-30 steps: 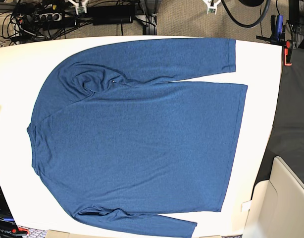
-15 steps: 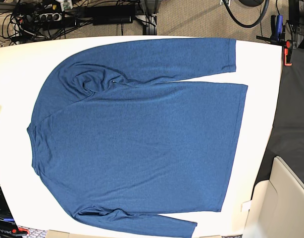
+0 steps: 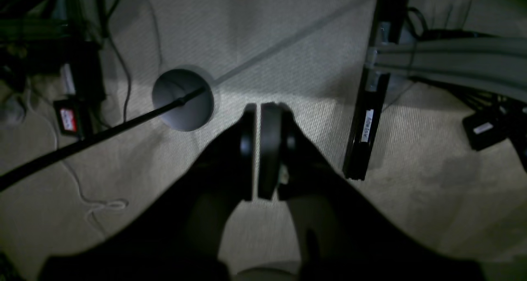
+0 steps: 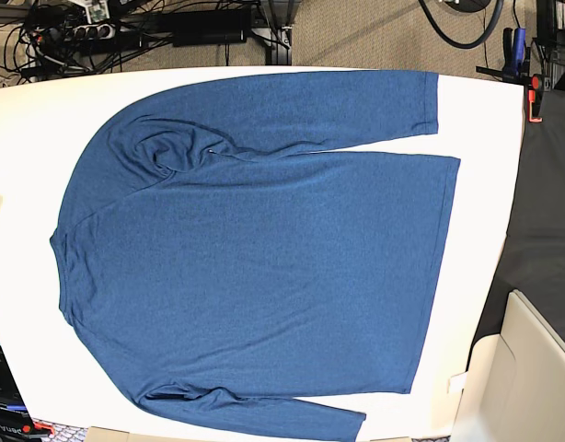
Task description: Fold the T-shirt properly
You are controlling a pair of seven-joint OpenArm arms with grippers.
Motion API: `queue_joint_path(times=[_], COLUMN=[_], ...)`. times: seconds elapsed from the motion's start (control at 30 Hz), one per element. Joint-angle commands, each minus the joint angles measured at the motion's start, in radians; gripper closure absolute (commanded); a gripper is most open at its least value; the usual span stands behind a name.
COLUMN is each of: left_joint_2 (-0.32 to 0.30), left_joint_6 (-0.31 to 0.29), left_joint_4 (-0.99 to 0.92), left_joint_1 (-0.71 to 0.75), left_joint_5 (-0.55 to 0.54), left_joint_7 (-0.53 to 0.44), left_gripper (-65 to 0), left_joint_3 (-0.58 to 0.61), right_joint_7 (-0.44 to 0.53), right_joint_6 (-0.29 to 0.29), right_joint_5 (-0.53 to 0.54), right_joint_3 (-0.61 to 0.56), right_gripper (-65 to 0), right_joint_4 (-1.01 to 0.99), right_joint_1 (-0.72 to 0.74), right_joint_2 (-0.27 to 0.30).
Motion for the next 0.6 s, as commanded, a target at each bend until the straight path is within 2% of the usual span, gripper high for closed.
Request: queue_joint_path(times=[0.0, 0.27, 0.57], left_joint_2=[-0.003, 0.001, 0.000], left_joint_6=[0.001, 0.001, 0.001], left_joint_4=[0.057, 0.365, 0.568], left_joint_1=[0.045, 0.174, 0.197], left_joint_5=[-0.001, -0.002, -0.002], left_joint_7=[-0.017, -0.010, -0.009], left_gripper=[0.0, 0.0, -0.1], left_joint_3=[-0.023, -0.095, -0.128], right_joint_7=[0.014, 0.014, 0.014], right_joint_6=[-0.004, -0.004, -0.004], right_joint_5=[0.001, 0.001, 0.001], right_joint_3=[0.016, 0.031, 0.057], right_gripper=[-0.7, -0.7, -0.7], right_joint_4=[0.036, 0.243, 0.417], right_joint_1=[-0.034, -0.135, -0.201], right_joint_2=[0.008, 0.010, 0.008])
